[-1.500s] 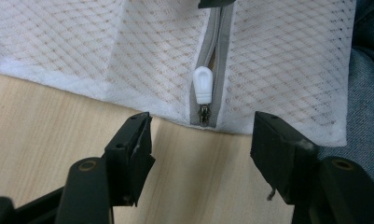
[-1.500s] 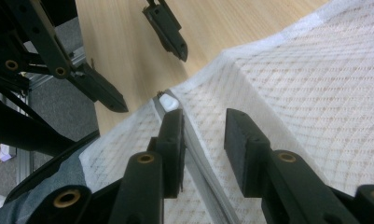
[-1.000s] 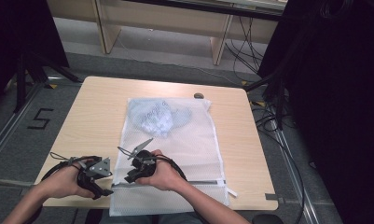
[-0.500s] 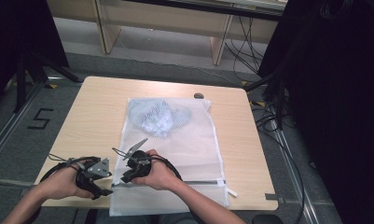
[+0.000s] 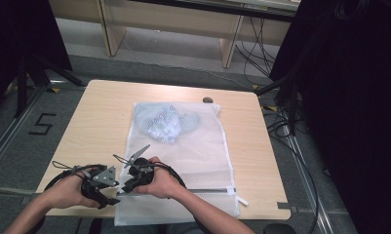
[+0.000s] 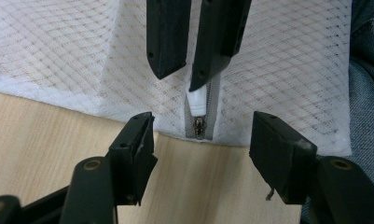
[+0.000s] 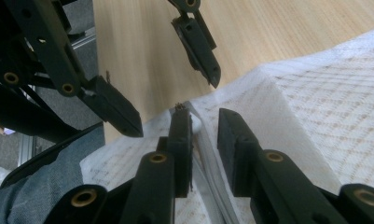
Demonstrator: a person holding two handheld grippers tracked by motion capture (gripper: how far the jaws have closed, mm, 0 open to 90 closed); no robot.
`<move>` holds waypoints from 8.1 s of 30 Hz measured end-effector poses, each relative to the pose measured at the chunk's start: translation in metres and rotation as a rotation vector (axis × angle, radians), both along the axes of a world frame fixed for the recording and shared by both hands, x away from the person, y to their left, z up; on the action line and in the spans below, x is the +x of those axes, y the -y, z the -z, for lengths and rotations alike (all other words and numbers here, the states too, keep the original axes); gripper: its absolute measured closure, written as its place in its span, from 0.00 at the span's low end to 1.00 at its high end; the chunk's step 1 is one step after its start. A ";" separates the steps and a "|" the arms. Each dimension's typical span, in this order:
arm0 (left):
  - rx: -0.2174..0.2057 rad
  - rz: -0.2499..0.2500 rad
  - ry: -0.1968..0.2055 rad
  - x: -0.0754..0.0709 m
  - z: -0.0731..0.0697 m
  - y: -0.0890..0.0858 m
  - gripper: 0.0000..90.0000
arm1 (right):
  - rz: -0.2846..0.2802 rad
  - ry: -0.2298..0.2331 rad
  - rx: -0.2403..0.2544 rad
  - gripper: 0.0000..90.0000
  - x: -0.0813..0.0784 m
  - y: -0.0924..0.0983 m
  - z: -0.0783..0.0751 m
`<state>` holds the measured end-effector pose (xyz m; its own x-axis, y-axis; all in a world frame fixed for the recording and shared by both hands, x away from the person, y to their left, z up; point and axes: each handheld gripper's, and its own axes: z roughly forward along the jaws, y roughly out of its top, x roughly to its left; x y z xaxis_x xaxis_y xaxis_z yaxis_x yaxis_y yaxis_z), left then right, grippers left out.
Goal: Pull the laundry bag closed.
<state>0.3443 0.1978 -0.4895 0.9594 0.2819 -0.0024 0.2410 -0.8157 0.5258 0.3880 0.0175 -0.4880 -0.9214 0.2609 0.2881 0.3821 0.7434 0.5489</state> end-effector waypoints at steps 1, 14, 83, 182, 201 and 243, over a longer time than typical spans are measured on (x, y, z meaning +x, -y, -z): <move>0.000 0.001 0.001 0.000 0.000 0.000 0.44 | -0.009 -0.008 0.004 0.83 0.001 -0.001 0.001; 0.004 -0.005 -0.003 0.001 0.001 -0.003 0.44 | -0.011 -0.049 -0.013 0.86 0.001 -0.007 0.006; -0.038 0.136 0.109 0.008 -0.001 0.002 0.50 | -0.124 0.004 0.036 0.92 -0.005 -0.004 -0.011; -0.070 0.012 0.037 0.006 -0.006 0.000 0.91 | -0.097 0.120 0.067 0.92 -0.014 0.035 -0.015; -0.077 -0.002 0.042 0.004 -0.006 0.002 0.91 | -0.086 0.092 0.050 0.97 -0.014 0.040 -0.016; -0.061 -0.008 0.033 0.004 -0.006 0.000 0.91 | 0.018 -0.024 0.019 0.97 -0.013 0.067 -0.014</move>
